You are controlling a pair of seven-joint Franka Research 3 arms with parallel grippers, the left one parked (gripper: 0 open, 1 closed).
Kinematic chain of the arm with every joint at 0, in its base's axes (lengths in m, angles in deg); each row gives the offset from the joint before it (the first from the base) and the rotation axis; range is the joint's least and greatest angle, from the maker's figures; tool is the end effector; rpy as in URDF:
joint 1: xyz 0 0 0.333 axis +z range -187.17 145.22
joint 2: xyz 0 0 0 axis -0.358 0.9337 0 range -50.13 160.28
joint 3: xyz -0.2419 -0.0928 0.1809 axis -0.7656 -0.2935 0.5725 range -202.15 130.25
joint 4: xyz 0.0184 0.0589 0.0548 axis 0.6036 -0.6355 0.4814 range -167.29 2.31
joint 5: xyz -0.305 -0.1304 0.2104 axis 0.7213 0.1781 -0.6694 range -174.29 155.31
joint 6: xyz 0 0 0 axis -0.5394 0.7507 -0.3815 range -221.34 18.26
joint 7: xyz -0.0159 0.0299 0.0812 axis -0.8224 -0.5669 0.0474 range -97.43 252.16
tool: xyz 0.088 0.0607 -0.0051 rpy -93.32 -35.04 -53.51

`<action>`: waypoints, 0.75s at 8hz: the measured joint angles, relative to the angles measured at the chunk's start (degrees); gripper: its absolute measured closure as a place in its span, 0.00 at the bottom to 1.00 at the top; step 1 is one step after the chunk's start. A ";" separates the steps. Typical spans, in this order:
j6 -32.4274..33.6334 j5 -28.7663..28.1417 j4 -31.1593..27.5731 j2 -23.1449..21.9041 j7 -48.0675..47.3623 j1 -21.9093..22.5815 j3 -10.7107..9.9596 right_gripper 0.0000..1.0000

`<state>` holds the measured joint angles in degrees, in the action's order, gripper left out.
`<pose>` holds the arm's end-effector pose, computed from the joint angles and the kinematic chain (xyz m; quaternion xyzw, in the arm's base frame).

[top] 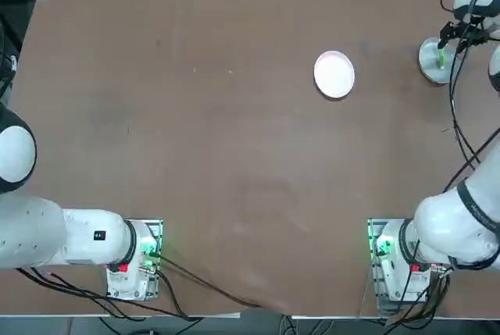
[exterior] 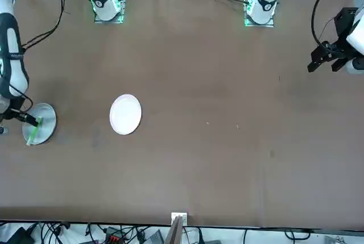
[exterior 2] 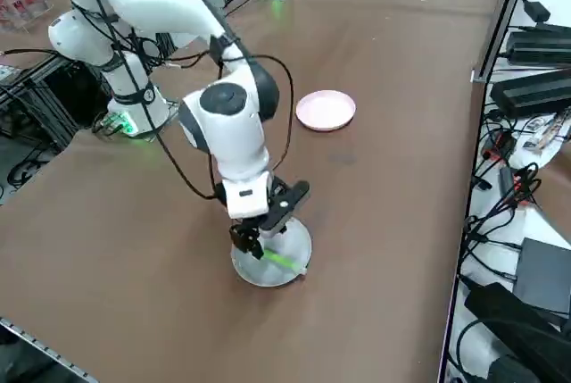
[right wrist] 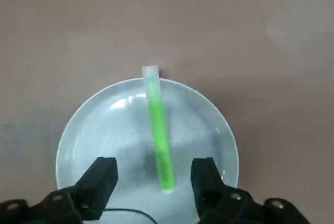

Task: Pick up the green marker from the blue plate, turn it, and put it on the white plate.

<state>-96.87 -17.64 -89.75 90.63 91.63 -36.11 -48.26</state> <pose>0.6133 -0.3009 0.2438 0.9877 -0.1430 0.0528 0.0332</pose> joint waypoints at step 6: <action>-1.09 -1.81 4.90 6.02 1.47 -0.39 0.16 0.26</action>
<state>-97.96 -19.45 -84.85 96.66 93.10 -36.49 -48.10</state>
